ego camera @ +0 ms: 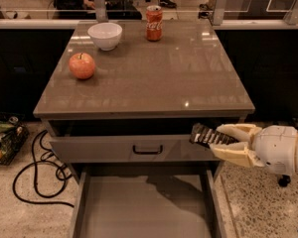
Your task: Place rxbar chocolate into middle drawer
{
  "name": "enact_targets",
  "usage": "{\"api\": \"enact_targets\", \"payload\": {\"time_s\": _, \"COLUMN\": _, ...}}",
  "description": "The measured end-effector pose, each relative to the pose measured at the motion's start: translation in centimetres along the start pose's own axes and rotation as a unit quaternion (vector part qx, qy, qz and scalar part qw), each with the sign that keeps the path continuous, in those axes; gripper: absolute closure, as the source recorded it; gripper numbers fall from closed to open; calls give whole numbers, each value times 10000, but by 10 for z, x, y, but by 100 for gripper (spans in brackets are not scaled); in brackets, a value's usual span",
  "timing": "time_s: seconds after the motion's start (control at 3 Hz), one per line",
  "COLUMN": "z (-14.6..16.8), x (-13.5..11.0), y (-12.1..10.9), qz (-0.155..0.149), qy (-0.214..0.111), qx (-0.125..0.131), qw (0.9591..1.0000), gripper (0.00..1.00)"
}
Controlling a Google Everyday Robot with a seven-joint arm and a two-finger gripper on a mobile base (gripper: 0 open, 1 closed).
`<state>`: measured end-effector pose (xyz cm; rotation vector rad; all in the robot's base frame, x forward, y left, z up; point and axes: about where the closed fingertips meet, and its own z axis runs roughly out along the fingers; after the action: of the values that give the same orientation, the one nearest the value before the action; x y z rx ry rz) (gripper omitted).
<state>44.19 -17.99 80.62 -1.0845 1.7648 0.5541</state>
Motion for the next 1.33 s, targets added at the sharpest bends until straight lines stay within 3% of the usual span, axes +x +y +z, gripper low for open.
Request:
{"api": "enact_targets", "payload": {"time_s": 0.33, "z": 15, "x": 24, "y": 7, "qz": 76, "qy": -32, "qx": -129, "qw": 9999, "gripper": 100}}
{"api": "enact_targets", "payload": {"time_s": 0.67, "z": 39, "x": 66, "y": 33, "qz": 190, "qy": -53, "qx": -256, "qw": 9995, "gripper": 100}}
{"api": "enact_targets", "payload": {"time_s": 1.33, "z": 98, "x": 135, "y": 109, "qz": 266, "qy": 276, "qx": -598, "qw": 9975, "gripper": 100}}
